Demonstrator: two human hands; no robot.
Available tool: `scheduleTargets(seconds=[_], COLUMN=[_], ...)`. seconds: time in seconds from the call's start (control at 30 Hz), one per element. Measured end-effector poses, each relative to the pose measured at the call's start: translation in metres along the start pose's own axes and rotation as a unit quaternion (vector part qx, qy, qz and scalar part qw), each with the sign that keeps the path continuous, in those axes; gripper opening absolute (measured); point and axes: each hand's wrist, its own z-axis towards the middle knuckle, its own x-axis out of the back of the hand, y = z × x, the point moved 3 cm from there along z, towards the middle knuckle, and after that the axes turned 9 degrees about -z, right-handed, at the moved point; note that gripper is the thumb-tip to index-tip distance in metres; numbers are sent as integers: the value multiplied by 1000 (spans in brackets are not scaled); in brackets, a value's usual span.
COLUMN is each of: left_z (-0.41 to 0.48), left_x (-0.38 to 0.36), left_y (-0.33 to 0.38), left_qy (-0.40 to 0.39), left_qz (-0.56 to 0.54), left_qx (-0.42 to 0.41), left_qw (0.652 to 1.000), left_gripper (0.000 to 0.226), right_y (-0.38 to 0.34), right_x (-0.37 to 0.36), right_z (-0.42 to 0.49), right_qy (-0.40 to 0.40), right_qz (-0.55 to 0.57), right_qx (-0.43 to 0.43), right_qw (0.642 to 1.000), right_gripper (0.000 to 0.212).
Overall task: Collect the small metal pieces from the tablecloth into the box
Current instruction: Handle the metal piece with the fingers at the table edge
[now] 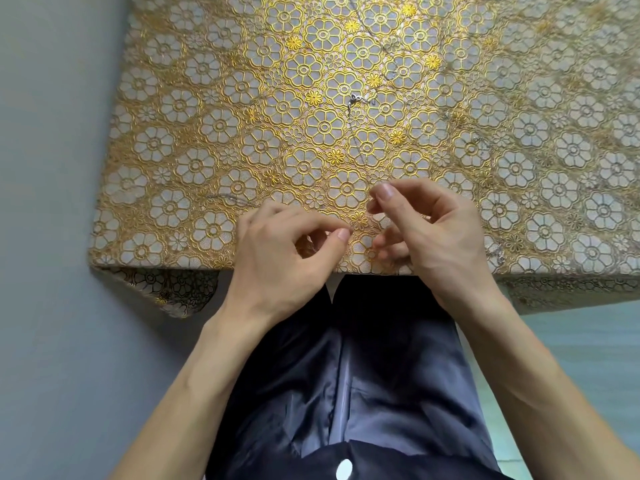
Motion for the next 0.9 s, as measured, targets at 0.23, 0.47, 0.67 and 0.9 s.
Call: scheduleTargets(seconds=[0.23, 0.47, 0.67, 0.9], left_z=[3, 6, 4, -4], left_x=[-2, -3, -4, -7], left_y=[3, 4, 1, 1], left_qy=[3, 4, 8, 16], left_qz=[-17, -23, -6, 56], left_qx=[7, 1, -18, -52], left_qw=[1000, 1000, 1000, 997], left_gripper=[10, 5, 10, 14], right_y=[-1, 3, 9, 16], right_x=[1, 4, 15, -4], right_z=[2, 5, -8, -27], right_qy=[-7, -4, 62, -33], right_qz=[-11, -65, -242, -87], right_qx=[14, 6, 47, -44], right_qw=[1000, 998, 967, 995], right_gripper=[12, 11, 14, 4])
